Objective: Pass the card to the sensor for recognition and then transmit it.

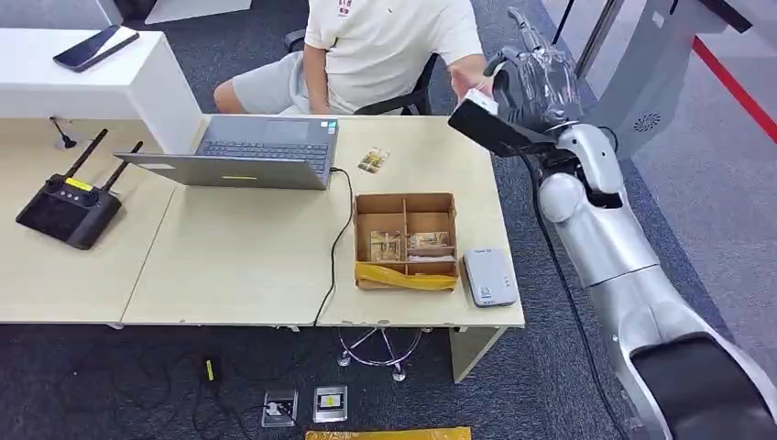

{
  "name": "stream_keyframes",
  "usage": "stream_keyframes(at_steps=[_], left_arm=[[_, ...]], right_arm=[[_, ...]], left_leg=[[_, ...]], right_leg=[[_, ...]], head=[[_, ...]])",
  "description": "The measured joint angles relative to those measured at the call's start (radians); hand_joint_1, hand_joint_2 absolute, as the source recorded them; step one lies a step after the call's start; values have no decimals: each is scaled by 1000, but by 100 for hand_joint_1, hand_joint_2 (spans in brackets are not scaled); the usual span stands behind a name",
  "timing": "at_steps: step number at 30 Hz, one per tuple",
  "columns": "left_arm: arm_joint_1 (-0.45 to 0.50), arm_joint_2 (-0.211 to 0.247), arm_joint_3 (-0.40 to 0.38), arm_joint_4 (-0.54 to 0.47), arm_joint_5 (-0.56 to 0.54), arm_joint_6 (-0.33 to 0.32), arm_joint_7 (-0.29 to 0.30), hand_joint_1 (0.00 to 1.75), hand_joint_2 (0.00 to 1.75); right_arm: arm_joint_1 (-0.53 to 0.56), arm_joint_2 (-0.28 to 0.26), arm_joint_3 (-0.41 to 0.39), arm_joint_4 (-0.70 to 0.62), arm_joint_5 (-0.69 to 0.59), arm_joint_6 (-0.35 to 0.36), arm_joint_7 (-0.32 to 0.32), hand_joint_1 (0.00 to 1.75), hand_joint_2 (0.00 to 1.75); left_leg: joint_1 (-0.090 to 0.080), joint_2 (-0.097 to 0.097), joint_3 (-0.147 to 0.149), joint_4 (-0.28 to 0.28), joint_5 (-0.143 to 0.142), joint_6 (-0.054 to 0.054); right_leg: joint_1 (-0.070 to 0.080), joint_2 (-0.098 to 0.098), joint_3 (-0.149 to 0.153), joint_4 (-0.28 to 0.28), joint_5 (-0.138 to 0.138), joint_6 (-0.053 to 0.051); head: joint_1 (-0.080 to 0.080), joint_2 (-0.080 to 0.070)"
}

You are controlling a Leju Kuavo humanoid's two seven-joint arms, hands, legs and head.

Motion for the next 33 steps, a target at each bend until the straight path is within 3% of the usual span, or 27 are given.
stream_keyframes(at_steps=[14,15,16,17,24,25,32,33], left_arm=[[0,1,-15,0,13,-7,13,0,0],[0,1,-15,0,14,-7,14,0,0],[0,2,-15,0,15,-7,15,0,0],[0,2,-15,0,16,-6,16,0,0],[1,4,-15,0,27,-1,23,0,0],[1,4,-15,0,30,0,23,0,0],[2,4,-15,0,58,17,22,0,0],[2,4,-15,0,60,21,22,0,0]], right_arm=[[-108,72,24,290,13,-5,-23,175,175],[-111,75,24,306,14,-6,-23,157,175],[-114,80,26,322,15,-7,-23,96,175],[-116,84,28,338,17,-9,-23,3,175],[-128,105,35,419,21,-68,-49,0,175],[-130,105,35,424,20,-81,-54,0,0],[-134,95,32,430,2,-251,-121,0,0],[-131,90,29,426,-5,-284,-132,0,175]], left_leg=[[0,0,0,0,0,0],[0,0,0,0,0,0],[0,0,0,0,0,0],[0,0,0,0,0,0],[0,0,0,0,0,0],[0,0,0,0,0,0],[0,0,0,0,0,0],[0,0,0,0,0,0]], right_leg=[[0,0,0,0,0,0],[0,0,0,0,0,0],[0,0,0,0,0,0],[0,0,0,0,0,0],[0,0,0,0,0,0],[0,0,0,0,0,0],[0,1,-2,0,0,0],[0,1,-2,0,0,0]], head=[[0,0],[0,0],[0,0],[0,0],[0,0],[0,0],[0,0],[0,0]])
